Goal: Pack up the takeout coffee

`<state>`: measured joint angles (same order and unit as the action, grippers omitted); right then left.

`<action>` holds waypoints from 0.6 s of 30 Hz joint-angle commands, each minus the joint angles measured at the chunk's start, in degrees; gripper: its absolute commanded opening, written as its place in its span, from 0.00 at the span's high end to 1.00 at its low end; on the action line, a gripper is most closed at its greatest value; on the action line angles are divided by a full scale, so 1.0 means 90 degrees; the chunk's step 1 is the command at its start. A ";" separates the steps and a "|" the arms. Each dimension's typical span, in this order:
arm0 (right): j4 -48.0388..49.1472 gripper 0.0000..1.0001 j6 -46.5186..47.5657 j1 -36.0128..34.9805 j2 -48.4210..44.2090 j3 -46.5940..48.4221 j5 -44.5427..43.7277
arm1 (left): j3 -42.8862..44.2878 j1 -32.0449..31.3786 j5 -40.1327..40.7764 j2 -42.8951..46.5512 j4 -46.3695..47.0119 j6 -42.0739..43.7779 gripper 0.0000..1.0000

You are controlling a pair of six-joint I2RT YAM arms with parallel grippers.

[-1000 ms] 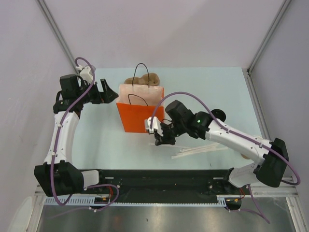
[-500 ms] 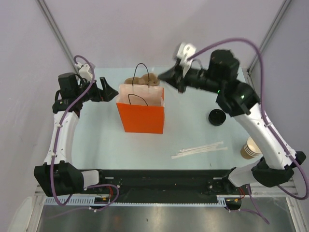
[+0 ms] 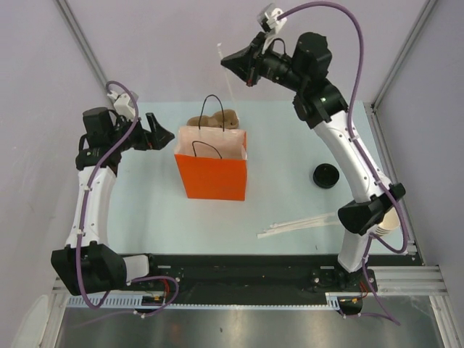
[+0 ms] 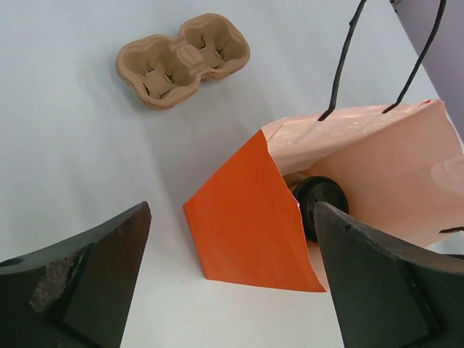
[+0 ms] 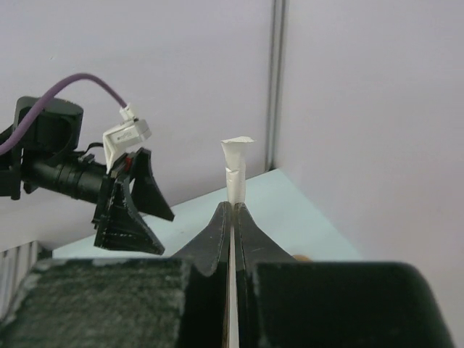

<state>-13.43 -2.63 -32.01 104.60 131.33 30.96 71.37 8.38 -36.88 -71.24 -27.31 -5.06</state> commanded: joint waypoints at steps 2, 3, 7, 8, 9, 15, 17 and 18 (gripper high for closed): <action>0.0429 1.00 -0.0372 -0.0368 0.0194 -0.0012 0.0466 | 0.0175 0.0153 -0.0189 0.0191 0.0115 0.0035 0.00; 0.0215 1.00 -0.0217 -0.0427 0.0233 -0.0022 0.0399 | 0.0156 0.0172 -0.0179 0.0201 0.0124 0.0025 0.00; 0.0154 1.00 -0.0166 -0.0584 0.0361 -0.0546 0.0495 | 0.0136 0.0211 -0.0199 0.0221 0.0105 0.0064 0.00; 0.0193 1.00 -0.0147 -0.0603 0.0351 -0.0684 0.0525 | 0.0155 0.0221 -0.0199 0.0221 0.0085 0.0074 0.00; 0.0213 1.00 -0.0089 -0.0662 0.0341 -0.0821 0.0544 | 0.0165 0.0240 -0.0199 0.0221 0.0066 0.0093 0.01; 0.0272 1.00 0.0418 -0.0750 0.0243 -0.1857 0.0622 | 0.0117 0.0309 -0.0189 0.0308 -0.0042 0.0171 0.00; 0.0252 1.00 0.0526 -0.0769 0.0253 -0.2052 0.0691 | 0.0087 0.0328 -0.0189 0.0318 -0.0061 0.0162 0.01; 0.0252 1.00 0.0566 -0.0779 0.0253 -0.2237 0.0710 | 0.0068 0.0328 -0.0199 0.0347 -0.0061 0.0171 0.00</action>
<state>-13.08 -0.64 -38.68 107.98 113.47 35.62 71.37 10.50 -36.88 -70.48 -27.75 -4.89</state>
